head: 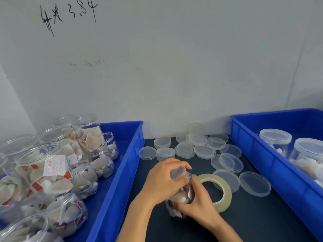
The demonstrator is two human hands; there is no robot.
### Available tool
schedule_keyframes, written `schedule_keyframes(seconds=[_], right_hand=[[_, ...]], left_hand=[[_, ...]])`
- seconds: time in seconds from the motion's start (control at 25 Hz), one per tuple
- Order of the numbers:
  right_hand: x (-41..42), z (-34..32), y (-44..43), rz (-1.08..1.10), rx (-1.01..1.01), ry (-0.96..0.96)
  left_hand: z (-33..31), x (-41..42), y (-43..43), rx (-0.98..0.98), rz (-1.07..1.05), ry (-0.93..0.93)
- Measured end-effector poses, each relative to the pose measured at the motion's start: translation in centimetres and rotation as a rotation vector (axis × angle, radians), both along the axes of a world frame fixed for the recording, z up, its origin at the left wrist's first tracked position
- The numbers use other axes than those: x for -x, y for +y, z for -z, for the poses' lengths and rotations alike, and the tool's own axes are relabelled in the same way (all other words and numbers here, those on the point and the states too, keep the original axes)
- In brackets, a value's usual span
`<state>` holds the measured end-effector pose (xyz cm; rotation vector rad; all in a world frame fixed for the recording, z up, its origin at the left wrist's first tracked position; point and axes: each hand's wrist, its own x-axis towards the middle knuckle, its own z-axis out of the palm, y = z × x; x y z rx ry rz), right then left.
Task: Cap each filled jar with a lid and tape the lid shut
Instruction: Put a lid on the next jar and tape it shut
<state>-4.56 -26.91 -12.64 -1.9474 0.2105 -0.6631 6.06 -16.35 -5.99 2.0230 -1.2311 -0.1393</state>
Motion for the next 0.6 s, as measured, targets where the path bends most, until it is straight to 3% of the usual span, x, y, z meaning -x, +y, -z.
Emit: schedule_keyframes(seconds=[0.32,0.48,0.6], right_hand=[[0.9,-1.1,-1.5,-0.131,-0.147,0.113],[1.2,-1.4,-1.8,-0.171,-0.127,0.17],[1.4,-1.0,-1.7,-0.216,0.035,0.184]], left_hand=[[0.0,0.0,0.1,0.093,0.147,0.308],[0.5,0.2,0.4,0.133,0.182,0.291],[0.6,0.1,0.7,0.119,0.14,0.171]])
